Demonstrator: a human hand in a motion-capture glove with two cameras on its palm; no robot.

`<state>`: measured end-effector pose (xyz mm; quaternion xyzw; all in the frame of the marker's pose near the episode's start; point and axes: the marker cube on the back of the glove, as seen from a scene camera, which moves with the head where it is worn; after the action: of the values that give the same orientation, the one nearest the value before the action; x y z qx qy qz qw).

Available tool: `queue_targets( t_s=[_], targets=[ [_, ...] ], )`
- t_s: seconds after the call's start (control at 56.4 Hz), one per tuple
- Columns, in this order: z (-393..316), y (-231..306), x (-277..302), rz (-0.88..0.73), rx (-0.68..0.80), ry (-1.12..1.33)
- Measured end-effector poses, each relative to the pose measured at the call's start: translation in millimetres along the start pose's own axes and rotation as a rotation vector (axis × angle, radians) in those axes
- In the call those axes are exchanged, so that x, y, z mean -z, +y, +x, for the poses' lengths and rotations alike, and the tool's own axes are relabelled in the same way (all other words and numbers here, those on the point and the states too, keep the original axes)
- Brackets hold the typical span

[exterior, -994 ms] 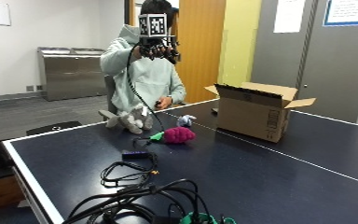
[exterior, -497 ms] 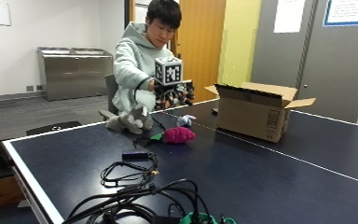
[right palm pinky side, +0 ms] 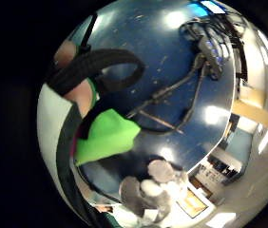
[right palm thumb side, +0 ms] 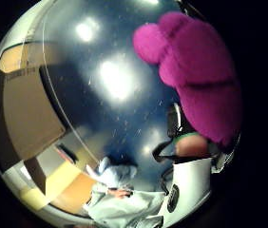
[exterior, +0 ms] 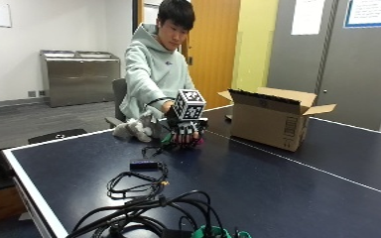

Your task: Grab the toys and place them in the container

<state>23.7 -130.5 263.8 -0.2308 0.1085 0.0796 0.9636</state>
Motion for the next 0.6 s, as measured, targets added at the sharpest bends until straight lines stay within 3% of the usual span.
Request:
queue_targets(
  t_s=[0.142, 0.355, 0.479, 0.603],
  targets=[
    [-7, 27, 9, -0.11, 0.12, 0.046],
    [-5, 66, 95, -0.081, 0.263, -0.065],
    [-47, 172, 131, 0.058, 0.423, 0.02],
    [-89, 237, 187, 0.211, 0.513, 0.003]
  ],
)
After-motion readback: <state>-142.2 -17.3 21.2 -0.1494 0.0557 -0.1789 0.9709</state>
